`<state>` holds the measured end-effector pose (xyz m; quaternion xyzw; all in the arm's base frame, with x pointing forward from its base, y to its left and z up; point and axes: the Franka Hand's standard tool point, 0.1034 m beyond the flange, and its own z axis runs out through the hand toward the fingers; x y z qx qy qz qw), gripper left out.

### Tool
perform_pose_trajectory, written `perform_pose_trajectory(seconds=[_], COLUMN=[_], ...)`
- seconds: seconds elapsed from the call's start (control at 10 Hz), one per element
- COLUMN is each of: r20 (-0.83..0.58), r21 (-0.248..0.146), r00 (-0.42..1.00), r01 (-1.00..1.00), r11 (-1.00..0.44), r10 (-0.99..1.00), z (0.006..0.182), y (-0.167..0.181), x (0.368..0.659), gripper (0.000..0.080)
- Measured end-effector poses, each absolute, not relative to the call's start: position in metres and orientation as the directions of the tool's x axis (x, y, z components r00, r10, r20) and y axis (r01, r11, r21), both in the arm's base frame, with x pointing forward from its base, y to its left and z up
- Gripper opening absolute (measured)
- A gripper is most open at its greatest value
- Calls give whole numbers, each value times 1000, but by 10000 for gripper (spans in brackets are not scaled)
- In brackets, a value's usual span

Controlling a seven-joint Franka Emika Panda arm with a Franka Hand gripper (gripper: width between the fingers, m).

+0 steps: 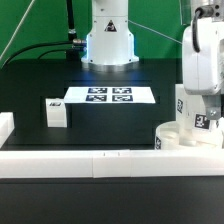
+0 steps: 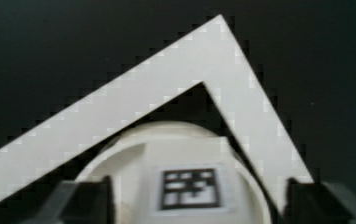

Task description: Assemble stool

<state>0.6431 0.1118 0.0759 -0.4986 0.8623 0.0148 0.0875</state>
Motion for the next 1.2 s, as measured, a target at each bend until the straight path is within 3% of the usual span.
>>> perform_pose_trajectory(seconds=[0.1, 0.2, 0.5, 0.6, 1.0, 1.1, 1.2], r20=[-164, -164, -134, -90, -14, 33, 47], r21=[-67, -72, -168, -195, -198, -185, -173], r00=[-459, -364, 69, 284, 554, 737, 826], r01=[-878, -923, -985, -945, -818, -660, -547], r11=[474, 379, -46, -263, -541, -728, -819], r10=[-873, -917, -988, -955, -832, -676, -562], z=[76, 82, 109, 111, 110, 110, 107], y=[111, 109, 104, 101, 95, 88, 91], x=[643, 643, 651, 653, 653, 656, 656], gripper=[609, 609, 648, 649, 649, 649, 649])
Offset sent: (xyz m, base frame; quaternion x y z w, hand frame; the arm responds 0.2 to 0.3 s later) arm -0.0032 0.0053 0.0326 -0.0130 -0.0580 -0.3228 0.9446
